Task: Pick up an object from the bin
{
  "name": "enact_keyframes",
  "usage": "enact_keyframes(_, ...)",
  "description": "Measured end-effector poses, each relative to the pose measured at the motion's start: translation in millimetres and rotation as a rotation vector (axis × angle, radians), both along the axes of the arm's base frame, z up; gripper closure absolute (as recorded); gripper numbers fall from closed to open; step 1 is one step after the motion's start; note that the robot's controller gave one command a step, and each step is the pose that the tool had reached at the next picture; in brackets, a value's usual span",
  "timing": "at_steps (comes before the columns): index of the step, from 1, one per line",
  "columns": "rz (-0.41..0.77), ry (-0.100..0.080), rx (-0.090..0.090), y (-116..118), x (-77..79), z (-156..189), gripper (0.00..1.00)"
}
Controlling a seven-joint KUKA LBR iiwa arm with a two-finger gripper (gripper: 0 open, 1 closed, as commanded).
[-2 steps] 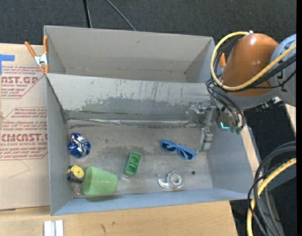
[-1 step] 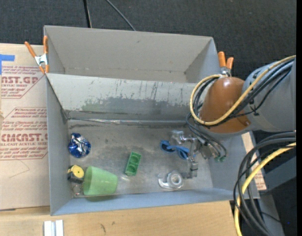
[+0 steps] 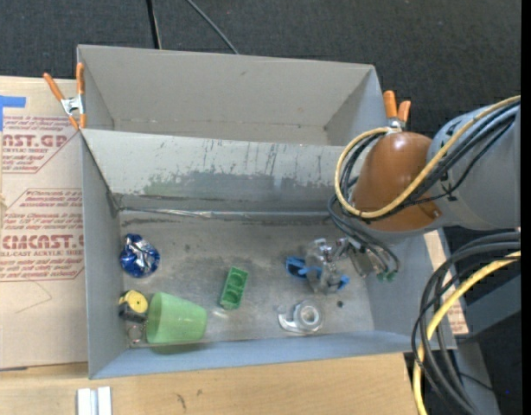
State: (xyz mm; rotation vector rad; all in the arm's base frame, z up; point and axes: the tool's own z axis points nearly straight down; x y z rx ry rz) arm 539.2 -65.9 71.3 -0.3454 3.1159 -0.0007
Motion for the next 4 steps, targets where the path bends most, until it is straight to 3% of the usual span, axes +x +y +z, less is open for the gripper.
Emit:
enact_keyframes(1, 0.163, 0.004, -0.001, -16.6, -26.1, -0.7, 1.00)
enact_keyframes(2, 0.110, -0.006, -0.002, 24.1, -4.0, 204.2, 1.00)
enact_keyframes(3, 0.109, 0.003, 0.000, 23.7, -5.6, 199.5, 0.00)
enact_keyframes(4, 0.100, 0.013, 0.002, 34.2, -13.5, 58.7, 0.00)
